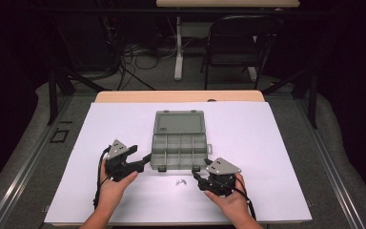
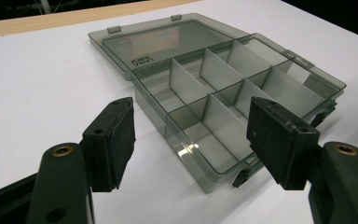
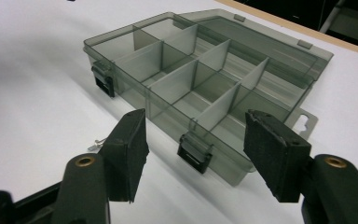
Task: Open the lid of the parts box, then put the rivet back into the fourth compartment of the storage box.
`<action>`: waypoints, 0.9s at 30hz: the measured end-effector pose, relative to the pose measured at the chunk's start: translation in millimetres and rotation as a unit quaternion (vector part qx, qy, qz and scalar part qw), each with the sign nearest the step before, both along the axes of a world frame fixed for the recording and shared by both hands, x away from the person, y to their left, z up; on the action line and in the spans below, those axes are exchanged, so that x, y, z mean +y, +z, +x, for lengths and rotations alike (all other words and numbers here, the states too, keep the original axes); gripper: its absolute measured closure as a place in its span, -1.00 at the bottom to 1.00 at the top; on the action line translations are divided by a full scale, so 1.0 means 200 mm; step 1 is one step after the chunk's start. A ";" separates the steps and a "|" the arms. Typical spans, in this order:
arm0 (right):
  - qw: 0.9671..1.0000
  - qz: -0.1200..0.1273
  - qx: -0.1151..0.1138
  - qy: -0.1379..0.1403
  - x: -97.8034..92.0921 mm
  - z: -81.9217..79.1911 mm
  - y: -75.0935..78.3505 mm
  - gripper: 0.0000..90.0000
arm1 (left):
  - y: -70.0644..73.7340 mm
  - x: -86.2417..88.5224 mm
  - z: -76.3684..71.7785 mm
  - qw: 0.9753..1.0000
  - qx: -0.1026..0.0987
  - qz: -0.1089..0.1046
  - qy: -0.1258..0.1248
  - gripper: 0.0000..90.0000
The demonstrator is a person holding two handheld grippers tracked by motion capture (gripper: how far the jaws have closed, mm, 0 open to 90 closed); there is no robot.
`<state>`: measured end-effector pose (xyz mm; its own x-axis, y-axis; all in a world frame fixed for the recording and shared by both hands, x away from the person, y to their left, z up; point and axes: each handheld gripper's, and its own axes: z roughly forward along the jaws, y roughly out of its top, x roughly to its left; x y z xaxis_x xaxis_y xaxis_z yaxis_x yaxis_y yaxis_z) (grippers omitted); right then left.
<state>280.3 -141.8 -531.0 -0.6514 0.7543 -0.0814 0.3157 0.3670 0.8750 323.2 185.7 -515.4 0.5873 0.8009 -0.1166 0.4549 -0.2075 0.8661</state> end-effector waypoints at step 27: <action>0.996 -0.007 0.074 0.041 0.11 0.00 -0.11 0.63 | 0.00 0.02 0.00 1.000 -0.002 0.003 0.008 -0.27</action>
